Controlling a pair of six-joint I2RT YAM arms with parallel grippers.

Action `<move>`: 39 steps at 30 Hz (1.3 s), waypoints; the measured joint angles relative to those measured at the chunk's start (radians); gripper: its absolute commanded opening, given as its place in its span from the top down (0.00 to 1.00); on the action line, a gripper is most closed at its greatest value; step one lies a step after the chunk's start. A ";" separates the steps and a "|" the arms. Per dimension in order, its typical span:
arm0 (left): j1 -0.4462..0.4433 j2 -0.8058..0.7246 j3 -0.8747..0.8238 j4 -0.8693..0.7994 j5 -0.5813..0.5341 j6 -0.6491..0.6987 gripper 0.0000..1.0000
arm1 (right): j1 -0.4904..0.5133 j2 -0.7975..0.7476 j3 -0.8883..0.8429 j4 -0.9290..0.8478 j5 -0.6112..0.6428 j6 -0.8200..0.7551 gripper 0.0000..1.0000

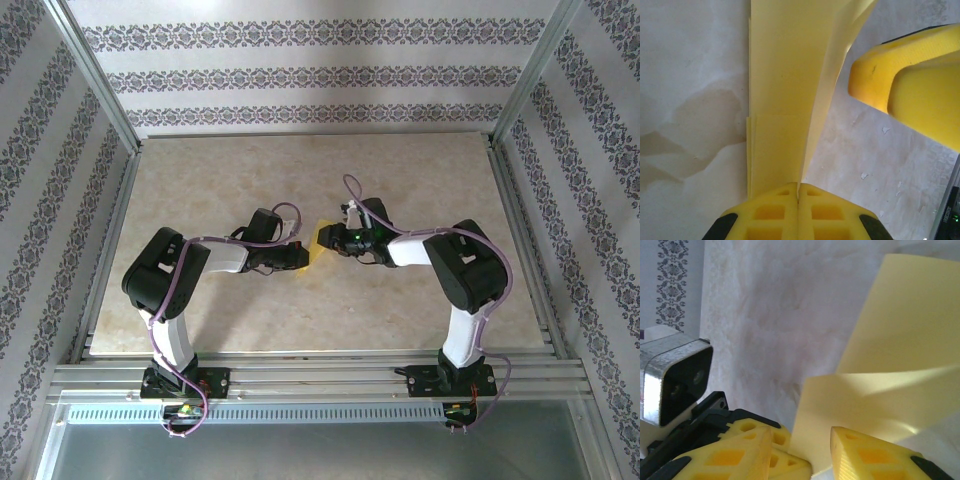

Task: Fold a paper plane with a square sheet of paper (pick it up from the middle)
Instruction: Fold the wing for the fifth time at the center of the table.

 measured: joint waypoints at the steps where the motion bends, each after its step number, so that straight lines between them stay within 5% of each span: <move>1: 0.000 0.000 0.000 0.000 -0.001 -0.001 1.00 | 0.005 0.005 0.006 0.000 -0.004 0.000 0.64; 39: 0.000 0.004 -0.012 0.014 -0.023 -0.008 1.00 | 0.021 0.122 0.114 -0.056 -0.046 -0.004 0.64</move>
